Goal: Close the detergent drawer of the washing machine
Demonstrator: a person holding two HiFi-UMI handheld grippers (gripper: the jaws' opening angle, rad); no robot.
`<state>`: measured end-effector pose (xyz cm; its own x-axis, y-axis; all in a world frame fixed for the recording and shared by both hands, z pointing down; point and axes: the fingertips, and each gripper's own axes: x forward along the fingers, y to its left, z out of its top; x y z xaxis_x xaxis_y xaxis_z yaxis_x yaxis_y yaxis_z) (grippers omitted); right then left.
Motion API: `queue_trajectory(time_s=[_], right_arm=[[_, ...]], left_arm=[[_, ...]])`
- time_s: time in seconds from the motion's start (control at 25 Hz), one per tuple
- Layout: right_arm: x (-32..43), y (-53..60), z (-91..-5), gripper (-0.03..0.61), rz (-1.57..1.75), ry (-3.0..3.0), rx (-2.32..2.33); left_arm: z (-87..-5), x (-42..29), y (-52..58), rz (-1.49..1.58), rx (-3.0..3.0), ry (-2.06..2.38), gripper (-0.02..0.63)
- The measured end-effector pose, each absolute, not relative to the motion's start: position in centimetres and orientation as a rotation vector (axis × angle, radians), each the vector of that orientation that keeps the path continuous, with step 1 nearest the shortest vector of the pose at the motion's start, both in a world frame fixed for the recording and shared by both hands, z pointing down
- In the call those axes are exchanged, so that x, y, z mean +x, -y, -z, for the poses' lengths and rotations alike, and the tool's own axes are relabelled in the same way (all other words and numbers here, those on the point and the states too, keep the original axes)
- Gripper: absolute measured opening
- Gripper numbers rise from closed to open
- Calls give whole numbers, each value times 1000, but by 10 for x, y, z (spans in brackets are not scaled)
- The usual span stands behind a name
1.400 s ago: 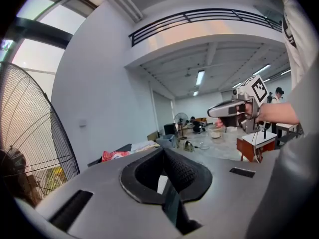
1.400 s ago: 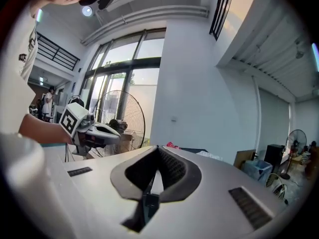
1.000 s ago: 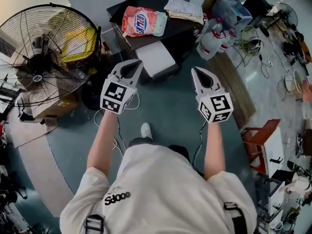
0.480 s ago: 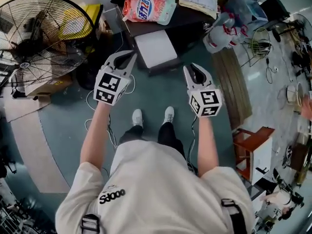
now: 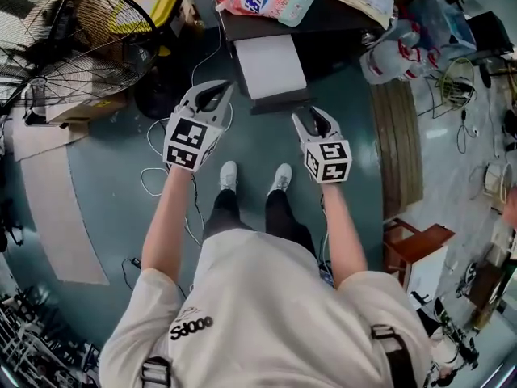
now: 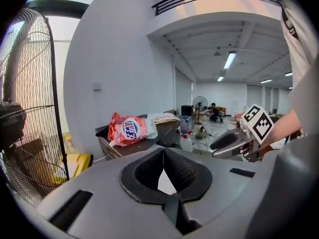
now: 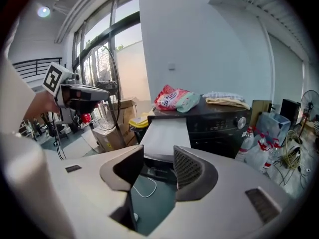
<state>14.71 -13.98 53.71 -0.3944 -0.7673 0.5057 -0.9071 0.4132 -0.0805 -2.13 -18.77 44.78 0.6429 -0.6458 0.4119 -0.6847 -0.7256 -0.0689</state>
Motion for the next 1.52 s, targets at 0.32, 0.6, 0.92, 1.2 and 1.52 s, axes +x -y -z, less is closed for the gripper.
queue_trajectory(time_s=[0.32, 0.6, 0.92, 1.2, 1.52], right_arm=[[147, 158, -596, 198, -646, 2217, 1433], [156, 172, -622, 207, -672, 2129, 1527], [156, 173, -622, 209, -642, 2096, 1587], [157, 176, -620, 210, -633, 2100, 1589], [157, 177, -614, 210, -646, 2153, 1607]], left_arm=[[-486, -26, 190, -671, 2695, 1118, 18], [-509, -30, 186, -708, 2659, 1082, 18], [-511, -28, 189, -705, 2676, 1046, 18], [-513, -31, 194, -641, 2636, 1058, 18], [-512, -39, 200, -590, 2596, 1095, 18]])
